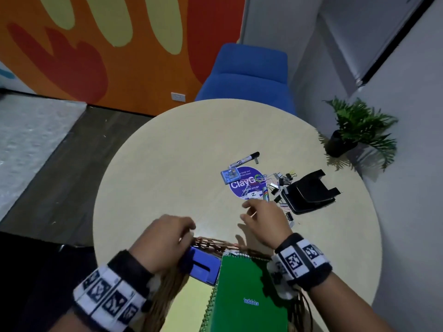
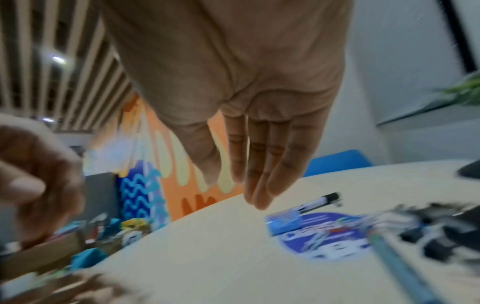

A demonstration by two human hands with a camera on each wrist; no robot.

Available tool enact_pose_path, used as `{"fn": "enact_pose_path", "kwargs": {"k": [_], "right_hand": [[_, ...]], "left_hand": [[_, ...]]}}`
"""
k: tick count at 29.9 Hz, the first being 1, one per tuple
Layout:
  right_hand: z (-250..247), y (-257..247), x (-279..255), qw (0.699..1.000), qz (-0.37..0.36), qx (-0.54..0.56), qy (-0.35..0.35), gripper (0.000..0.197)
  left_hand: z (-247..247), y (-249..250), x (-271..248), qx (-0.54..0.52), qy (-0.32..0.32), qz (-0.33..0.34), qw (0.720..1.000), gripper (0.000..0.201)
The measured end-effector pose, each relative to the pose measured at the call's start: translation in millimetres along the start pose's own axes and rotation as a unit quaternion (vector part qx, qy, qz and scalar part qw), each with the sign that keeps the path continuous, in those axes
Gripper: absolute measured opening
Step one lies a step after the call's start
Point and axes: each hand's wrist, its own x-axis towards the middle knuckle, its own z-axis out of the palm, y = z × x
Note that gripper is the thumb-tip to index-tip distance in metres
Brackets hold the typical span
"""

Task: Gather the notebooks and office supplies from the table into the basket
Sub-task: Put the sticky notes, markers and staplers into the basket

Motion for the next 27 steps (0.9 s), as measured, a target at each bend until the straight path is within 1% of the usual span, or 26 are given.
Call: {"fn": "enact_pose_path", "kwargs": {"k": [2,3,5,7,10,13,16,18,20,22,24,26,27], "right_hand": [[-12,22,29,0.999,0.043,-0.023,-0.003,0.03],[-16,30,46,0.998,0.056,-0.039,-0.009,0.032],[-22,38,83,0.995,0.053,-0.08,-0.017,0.038],[-24,39,119,0.992,0.028,-0.123,-0.015,0.042],[-21,38,166,0.987,-0.002,-0.16,-0.011,0.048],[-14,40,203,0.985,-0.014,-0.173,-0.013,0.046],[-4,42,225,0.978,-0.025,-0.207,-0.028,0.042],[4,45,235,0.969,-0.031,-0.241,-0.042,0.038],[12,46,240,0.962,-0.03,-0.269,-0.031,0.032],[15,46,243,0.958,-0.03,-0.286,0.001,0.025],[11,46,242,0.958,-0.033,-0.283,0.021,0.022],[1,47,238,0.964,-0.042,-0.256,0.059,0.02],[0,45,232,0.968,-0.052,-0.233,0.073,0.021]], "left_hand": [[-20,4,58,-0.007,0.052,0.016,0.998,0.02],[-24,6,92,-0.011,0.061,0.015,0.998,0.02],[-20,10,160,-0.007,0.049,0.007,0.999,0.023],[-5,17,212,0.019,0.018,0.008,1.0,0.028],[24,30,252,0.061,-0.012,0.021,0.998,0.033],[48,33,266,0.1,-0.015,0.038,0.994,0.045],[65,24,273,0.132,-0.003,0.059,0.989,0.057],[70,16,275,0.134,0.007,0.065,0.989,0.06],[69,9,274,0.103,0.007,0.065,0.993,0.057],[59,6,268,0.063,0.003,0.067,0.996,0.057],[36,9,254,0.019,-0.013,0.075,0.997,0.059],[5,15,233,-0.02,-0.015,0.096,0.995,0.055],[-7,14,213,-0.054,-0.013,0.099,0.994,0.051]]}}
